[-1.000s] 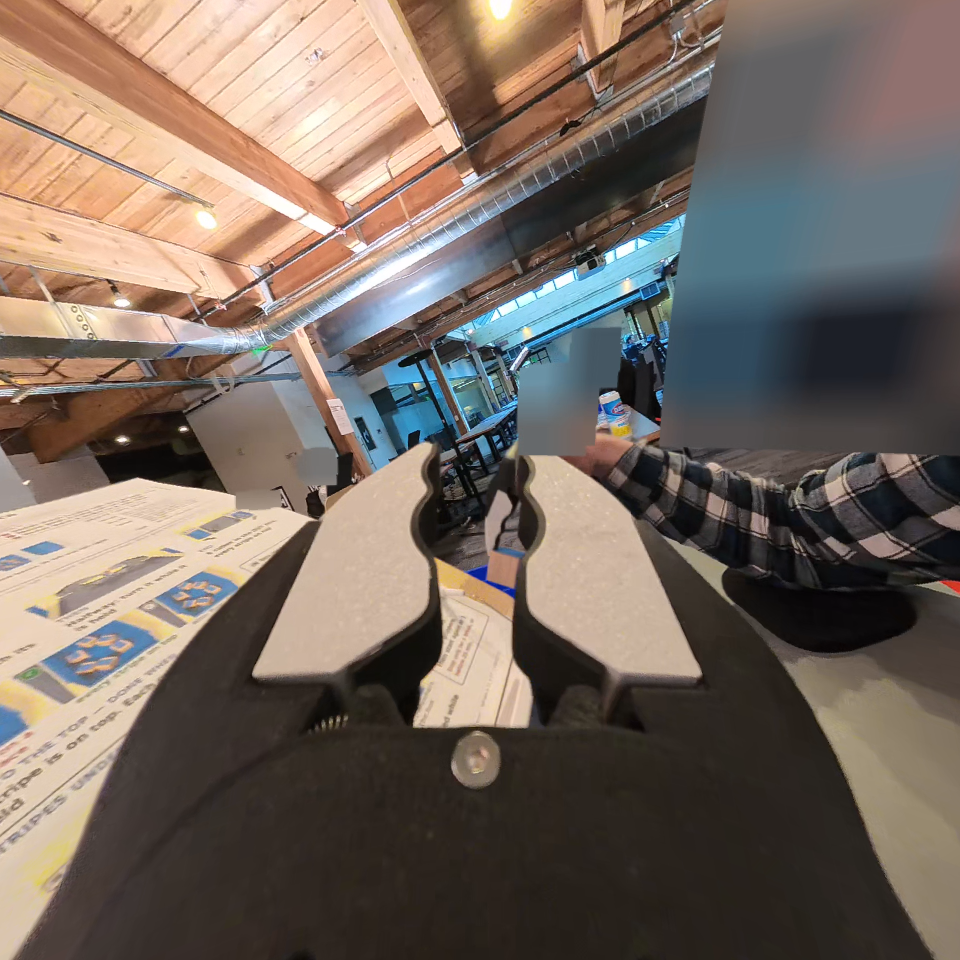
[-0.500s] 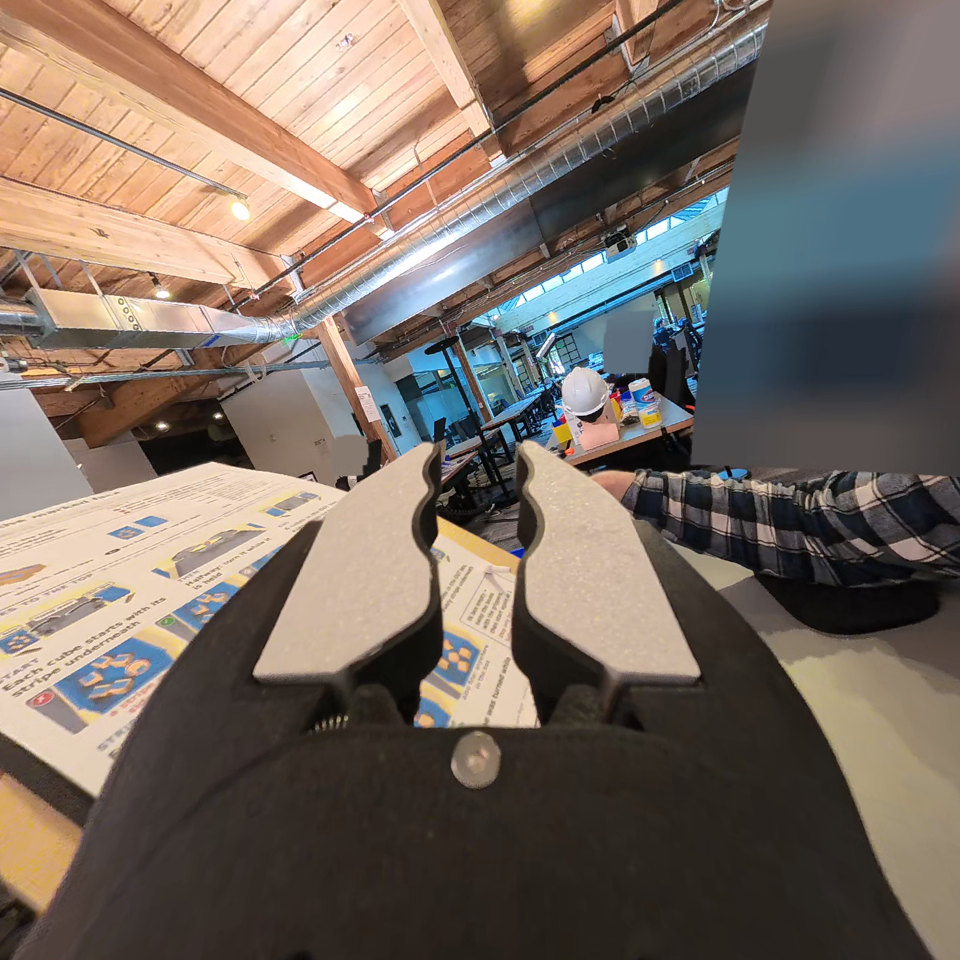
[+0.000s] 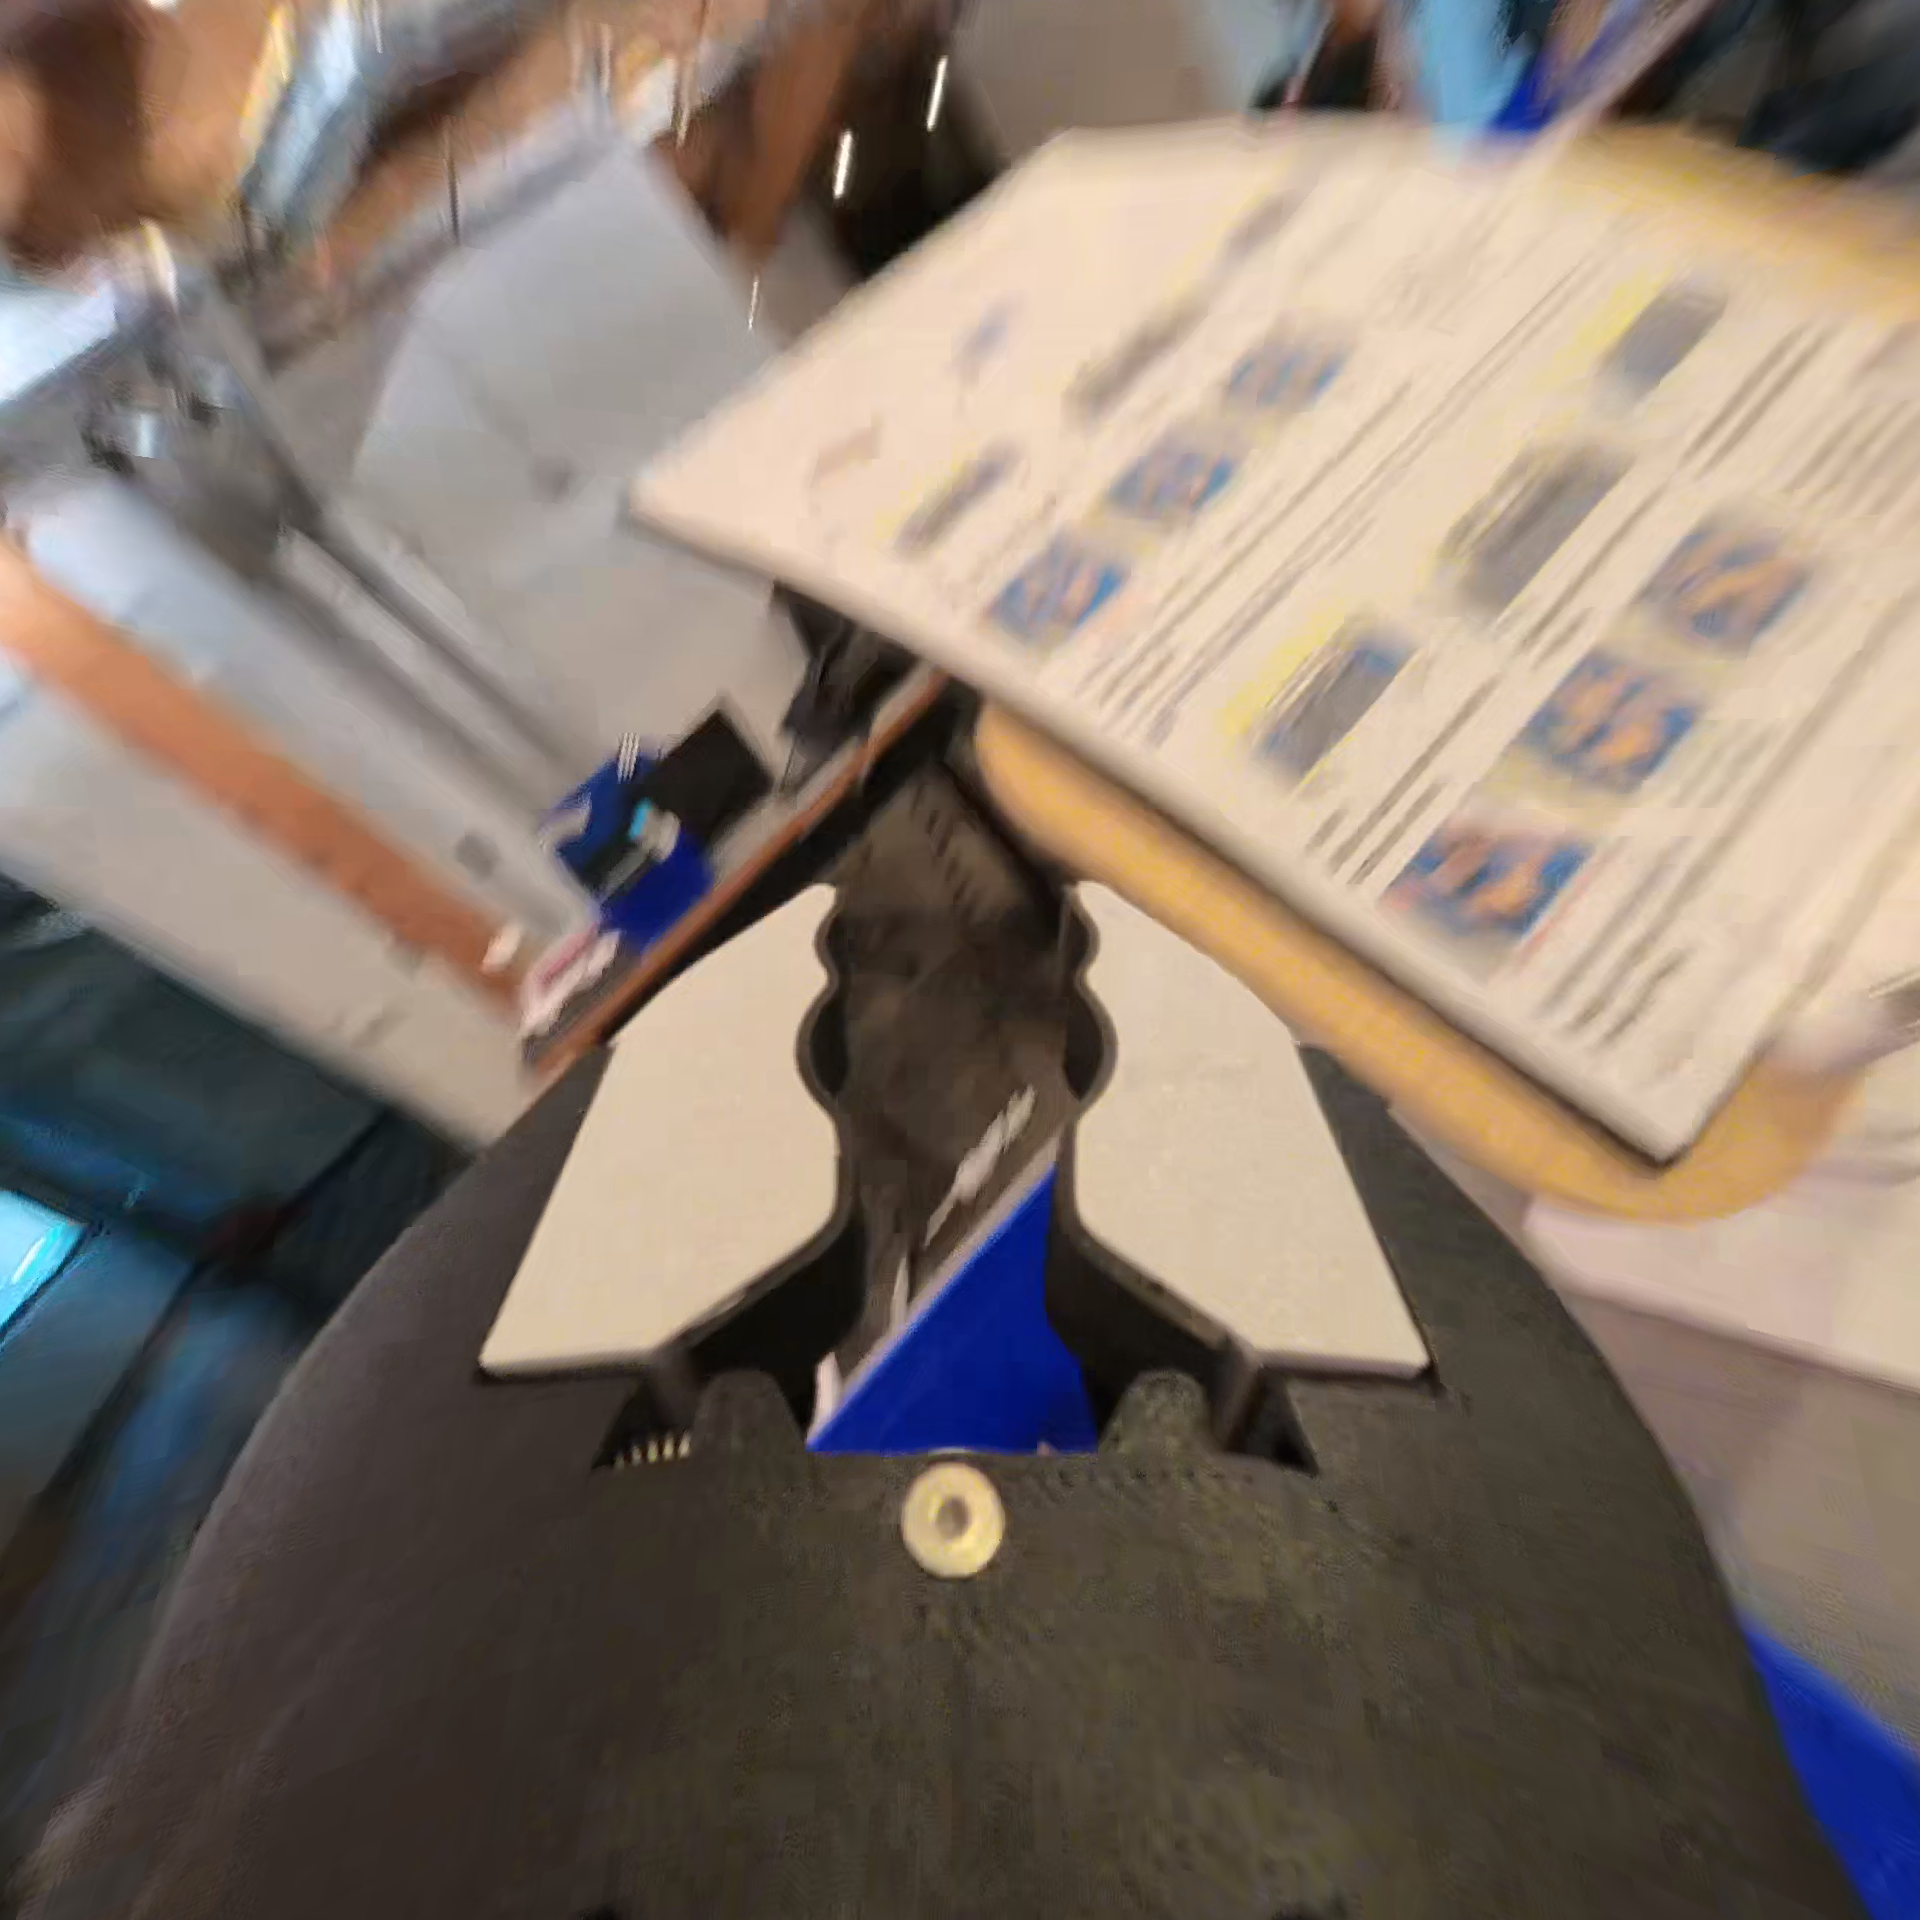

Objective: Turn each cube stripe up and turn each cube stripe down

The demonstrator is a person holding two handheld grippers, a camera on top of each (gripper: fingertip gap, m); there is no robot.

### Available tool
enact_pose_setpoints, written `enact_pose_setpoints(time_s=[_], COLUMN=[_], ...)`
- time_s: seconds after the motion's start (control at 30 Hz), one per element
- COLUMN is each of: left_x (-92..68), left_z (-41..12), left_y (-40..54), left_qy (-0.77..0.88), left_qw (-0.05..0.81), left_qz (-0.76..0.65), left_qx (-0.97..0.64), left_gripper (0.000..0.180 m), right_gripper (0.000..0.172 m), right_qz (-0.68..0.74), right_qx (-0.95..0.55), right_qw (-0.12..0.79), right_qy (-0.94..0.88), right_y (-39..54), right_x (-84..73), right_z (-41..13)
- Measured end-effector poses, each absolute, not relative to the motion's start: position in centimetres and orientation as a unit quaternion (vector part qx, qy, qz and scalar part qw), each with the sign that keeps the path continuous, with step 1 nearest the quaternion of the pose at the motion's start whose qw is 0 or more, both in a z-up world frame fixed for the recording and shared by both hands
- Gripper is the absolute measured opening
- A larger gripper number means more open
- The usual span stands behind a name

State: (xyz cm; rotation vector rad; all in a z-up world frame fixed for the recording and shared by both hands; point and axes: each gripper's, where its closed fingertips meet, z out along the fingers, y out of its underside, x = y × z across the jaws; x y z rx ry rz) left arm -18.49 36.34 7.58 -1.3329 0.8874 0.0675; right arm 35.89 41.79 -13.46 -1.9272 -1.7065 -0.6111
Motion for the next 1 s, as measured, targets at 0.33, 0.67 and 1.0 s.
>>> enact_pose_setpoints(time_s=[0.33, 0.67, 1.0], left_x=[-29.4, -30.6, -31.5], left_z=[-9.0, -19.3, -22.2], left_y=[45.6, 46.9, 47.0], left_qy=[0.277, 0.207, 0.191], left_qw=[0.443, 0.288, 0.257], left_qz=[0.092, 0.087, 0.084], left_qx=[-0.848, -0.931, -0.944], left_gripper=[0.059, 0.063, 0.051], right_gripper=[0.038, 0.036, 0.035], right_qz=[-0.214, -0.219, -0.224], right_qx=[-0.695, -0.666, -0.642], right_qw=[0.216, 0.224, 0.225], right_qy=[-0.652, -0.677, -0.698], right_y=[41.4, 41.0, 40.5], right_x=[34.0, 31.4, 29.1], right_z=[-15.4, -15.2, -15.4])
